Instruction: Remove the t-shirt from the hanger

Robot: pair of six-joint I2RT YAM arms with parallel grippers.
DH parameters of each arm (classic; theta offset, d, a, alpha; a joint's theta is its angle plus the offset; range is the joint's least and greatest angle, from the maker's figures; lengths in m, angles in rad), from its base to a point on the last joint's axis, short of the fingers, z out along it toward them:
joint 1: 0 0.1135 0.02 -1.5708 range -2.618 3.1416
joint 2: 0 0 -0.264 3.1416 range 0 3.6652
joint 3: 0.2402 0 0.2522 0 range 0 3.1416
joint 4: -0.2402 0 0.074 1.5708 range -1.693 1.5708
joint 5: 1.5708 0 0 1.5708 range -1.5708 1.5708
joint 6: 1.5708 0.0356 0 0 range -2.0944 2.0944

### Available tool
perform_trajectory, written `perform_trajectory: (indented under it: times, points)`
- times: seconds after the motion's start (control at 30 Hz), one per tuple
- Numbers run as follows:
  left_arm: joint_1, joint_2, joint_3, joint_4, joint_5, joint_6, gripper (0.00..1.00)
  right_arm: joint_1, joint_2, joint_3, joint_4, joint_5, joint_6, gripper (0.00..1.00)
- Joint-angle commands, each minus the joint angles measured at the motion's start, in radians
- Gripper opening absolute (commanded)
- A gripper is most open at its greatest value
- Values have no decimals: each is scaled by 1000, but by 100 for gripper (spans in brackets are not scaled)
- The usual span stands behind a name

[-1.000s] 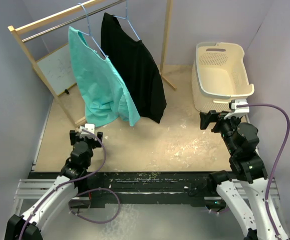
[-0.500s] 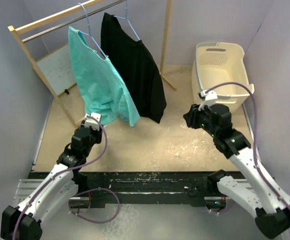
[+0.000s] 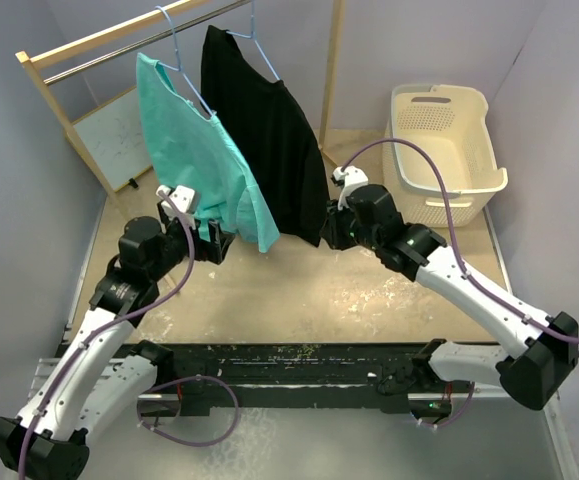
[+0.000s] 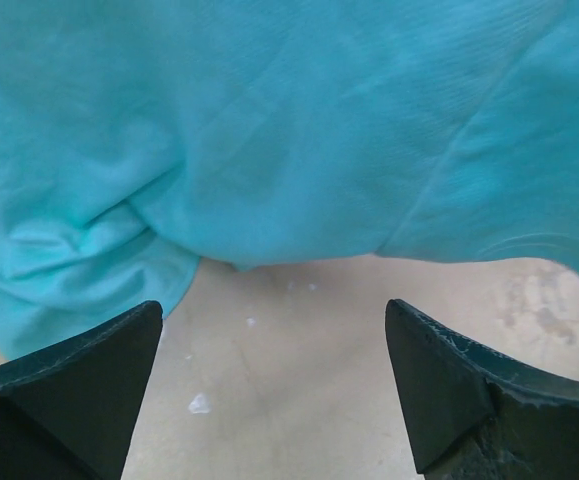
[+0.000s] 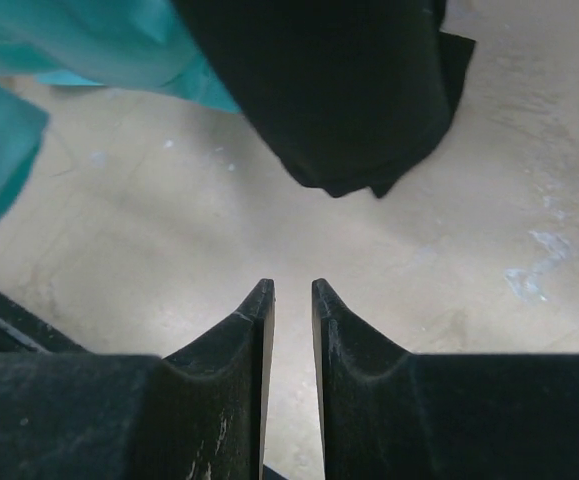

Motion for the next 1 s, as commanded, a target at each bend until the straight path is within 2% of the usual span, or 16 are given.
perform_trajectory:
  times: [0.0, 0.03, 0.1, 0.13, 0.23, 0.3, 0.4, 0.47, 0.53, 0.67, 0.73, 0.77, 0.8, 0.87, 0.9, 0.97]
  points:
    - [13, 2, 85, -20, 171, -73, 97, 33, -62, -5, 98, -53, 15, 24]
    - [15, 3, 94, -23, 185, -78, 97, 37, -75, -5, 103, -59, 16, 26]
    - [16, 4, 109, -30, 205, -91, 98, 45, -95, 0, 108, -75, 9, 53]
    - [17, 6, 115, -33, 210, -98, 99, 48, -103, 8, 110, -84, 3, 71]
    - [20, 10, 136, -49, 227, -103, 99, 54, -110, 55, 94, -93, -29, 91]
    - [22, 7, 148, -63, 235, -101, 99, 56, -92, 112, 77, -78, -56, 83]
    - [23, -20, 144, -61, 237, -100, 97, 57, -35, 247, 24, -24, -107, 54]
    - [24, -47, 139, -58, 231, -96, 88, 57, 16, 362, -11, 15, -143, 28]
    - [25, -73, 137, -58, 214, -94, 71, 59, 71, 482, -44, 54, -177, 7]
    - [26, -112, 138, -64, 180, -92, 32, 58, 188, 748, -99, 109, -243, 0]
    - [25, -121, 141, -67, 171, -89, 25, 58, 254, 872, -124, 129, -267, 0]
    - [25, -124, 143, -68, 170, -87, 29, 58, 289, 932, -137, 139, -277, 7]
    - [26, -126, 145, -70, 168, -85, 43, 58, 324, 989, -150, 144, -287, 20]
    - [26, -124, 150, -75, 167, -82, 85, 57, 399, 1093, -168, 136, -307, 47]
    - [28, -122, 152, -76, 166, -84, 95, 56, 434, 1145, -173, 124, -321, 55]
    - [27, -120, 156, -79, 169, -84, 100, 46, 512, 1257, -198, 99, -334, 62]
